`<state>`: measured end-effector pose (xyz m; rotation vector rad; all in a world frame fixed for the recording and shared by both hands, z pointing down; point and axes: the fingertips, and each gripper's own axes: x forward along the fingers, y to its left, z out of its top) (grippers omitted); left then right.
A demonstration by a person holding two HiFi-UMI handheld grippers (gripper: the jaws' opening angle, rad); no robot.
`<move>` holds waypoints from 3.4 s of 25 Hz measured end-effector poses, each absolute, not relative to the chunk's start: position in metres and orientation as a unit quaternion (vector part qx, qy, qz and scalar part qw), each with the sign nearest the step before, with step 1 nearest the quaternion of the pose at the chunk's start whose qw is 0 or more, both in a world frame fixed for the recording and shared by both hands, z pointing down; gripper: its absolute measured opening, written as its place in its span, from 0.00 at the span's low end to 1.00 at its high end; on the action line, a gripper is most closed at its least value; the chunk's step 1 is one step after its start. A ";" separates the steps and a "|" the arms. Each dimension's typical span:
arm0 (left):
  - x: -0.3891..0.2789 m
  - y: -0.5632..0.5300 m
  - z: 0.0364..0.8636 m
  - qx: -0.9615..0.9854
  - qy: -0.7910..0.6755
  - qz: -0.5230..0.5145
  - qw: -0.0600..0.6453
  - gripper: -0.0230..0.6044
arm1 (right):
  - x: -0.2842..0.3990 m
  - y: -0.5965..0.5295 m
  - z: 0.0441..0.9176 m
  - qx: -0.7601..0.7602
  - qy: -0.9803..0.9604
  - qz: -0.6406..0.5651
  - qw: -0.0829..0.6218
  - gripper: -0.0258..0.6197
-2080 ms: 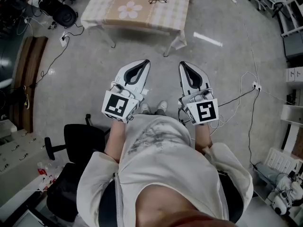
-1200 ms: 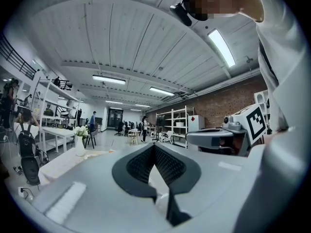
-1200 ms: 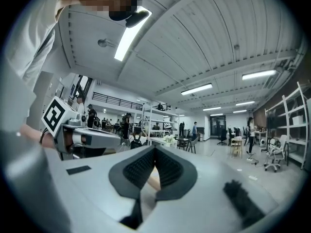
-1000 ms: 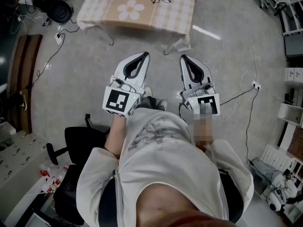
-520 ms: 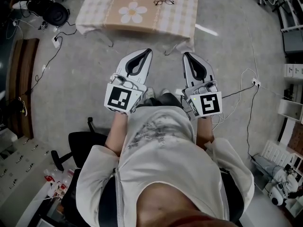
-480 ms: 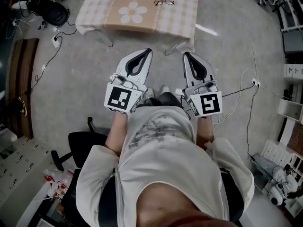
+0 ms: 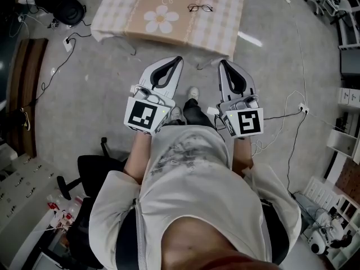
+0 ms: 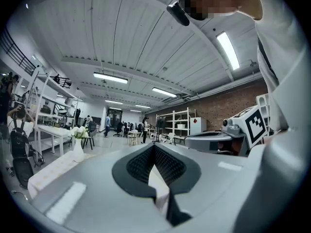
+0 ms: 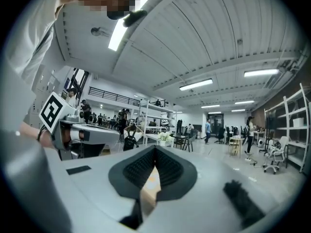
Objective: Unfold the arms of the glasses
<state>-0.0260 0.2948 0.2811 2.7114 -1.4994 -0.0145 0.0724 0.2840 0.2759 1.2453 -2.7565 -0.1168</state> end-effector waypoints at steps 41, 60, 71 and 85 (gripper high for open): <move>0.002 0.113 0.290 0.864 -0.502 0.034 0.016 0.05 | 0.099 0.101 0.294 0.377 -0.925 -0.012 0.054 0.06; -0.046 0.002 0.307 0.912 -0.407 0.029 0.034 0.05 | 0.062 0.007 0.313 0.452 -0.887 -0.002 0.097 0.06; -0.067 -0.018 0.315 0.931 -0.362 0.024 0.041 0.05 | 0.036 -0.008 0.326 0.474 -0.871 -0.007 0.131 0.06; -0.065 -0.043 0.346 0.933 -0.353 0.061 0.037 0.05 | 0.046 -0.038 0.355 0.477 -0.864 0.007 0.159 0.07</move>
